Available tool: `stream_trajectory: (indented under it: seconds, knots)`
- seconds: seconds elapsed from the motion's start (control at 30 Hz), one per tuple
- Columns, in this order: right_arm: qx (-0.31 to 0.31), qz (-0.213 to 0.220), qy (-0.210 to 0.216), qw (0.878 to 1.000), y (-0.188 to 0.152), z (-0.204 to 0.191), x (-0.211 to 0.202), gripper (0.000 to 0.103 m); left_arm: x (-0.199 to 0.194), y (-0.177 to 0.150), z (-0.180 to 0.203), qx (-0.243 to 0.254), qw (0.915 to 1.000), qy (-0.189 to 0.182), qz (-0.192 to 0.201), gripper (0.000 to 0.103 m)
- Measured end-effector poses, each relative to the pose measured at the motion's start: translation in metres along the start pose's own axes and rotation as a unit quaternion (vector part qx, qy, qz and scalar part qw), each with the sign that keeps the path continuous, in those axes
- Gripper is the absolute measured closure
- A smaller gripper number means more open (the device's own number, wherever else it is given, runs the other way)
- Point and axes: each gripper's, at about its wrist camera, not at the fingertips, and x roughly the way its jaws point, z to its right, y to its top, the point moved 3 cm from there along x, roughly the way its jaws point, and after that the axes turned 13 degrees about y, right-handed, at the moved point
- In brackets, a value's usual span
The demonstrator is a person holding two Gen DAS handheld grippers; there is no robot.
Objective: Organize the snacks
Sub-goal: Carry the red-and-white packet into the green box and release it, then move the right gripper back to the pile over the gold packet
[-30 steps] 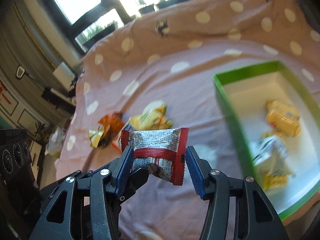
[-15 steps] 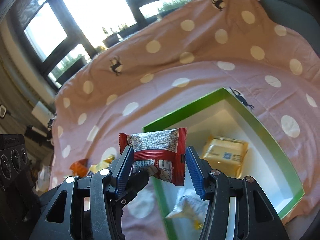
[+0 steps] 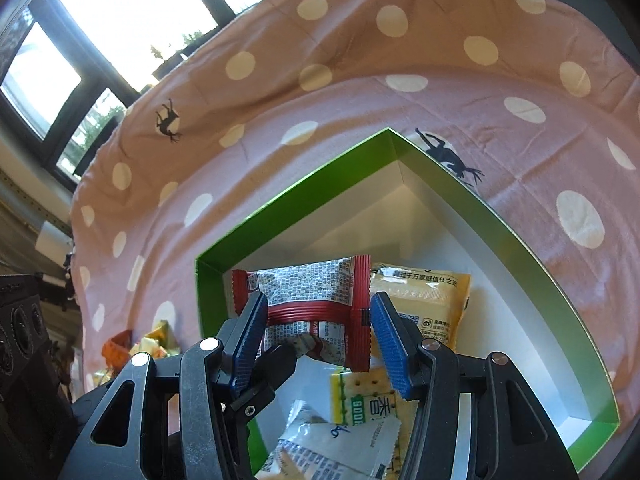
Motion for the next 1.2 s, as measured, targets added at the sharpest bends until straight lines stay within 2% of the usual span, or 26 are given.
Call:
stream_trajectory:
  seconds: [0.1, 0.2, 0.27, 0.43, 0.63, 0.73, 0.9, 1.07, 1.17, 1.2]
  knots:
    - [0.002, -0.008, -0.01, 1.0, -0.002, 0.002, 0.004, 0.046, 0.001, -0.004, 0.001, -0.002, 1.0, -0.006, -0.003, 0.066]
    - [-0.004, -0.005, -0.033, 0.999, -0.004, 0.0, -0.002, 0.046, -0.002, -0.006, 0.0, -0.007, 0.9994, -0.031, -0.014, 0.063]
    - [-0.009, 0.004, -0.036, 0.999, -0.003, -0.003, -0.009, 0.046, -0.013, -0.004, -0.005, -0.014, 0.9995, -0.027, -0.001, 0.058]
    - [-0.024, 0.03, -0.023, 0.999, 0.001, -0.023, -0.031, 0.034, -0.05, -0.003, -0.027, -0.029, 0.9987, -0.008, 0.041, 0.034]
    - [-0.073, 0.037, -0.007, 0.997, -0.001, -0.073, -0.038, 0.023, -0.093, -0.014, -0.089, -0.082, 0.9933, 0.035, 0.075, 0.017]
    - [-0.105, 0.029, 0.011, 0.994, -0.006, -0.104, -0.033, 0.017, -0.114, -0.023, -0.131, -0.12, 0.9857, 0.071, 0.094, 0.011]
    - [-0.148, -0.005, 0.066, 0.987, -0.02, -0.163, -0.007, 0.014, -0.141, -0.049, -0.212, -0.199, 0.9633, 0.146, 0.106, 0.011]
    - [-0.186, -0.066, 0.116, 0.973, -0.043, -0.22, 0.039, 0.013, -0.149, -0.085, -0.285, -0.275, 0.9394, 0.182, 0.092, 0.011]
    - [-0.204, -0.11, 0.13, 0.964, -0.059, -0.25, 0.074, 0.013, -0.141, -0.107, -0.316, -0.316, 0.925, 0.197, 0.076, 0.011]
    - [-0.209, -0.132, 0.136, 0.959, -0.065, -0.261, 0.089, 0.013, -0.137, -0.11, -0.32, -0.323, 0.9231, 0.195, 0.072, 0.011]
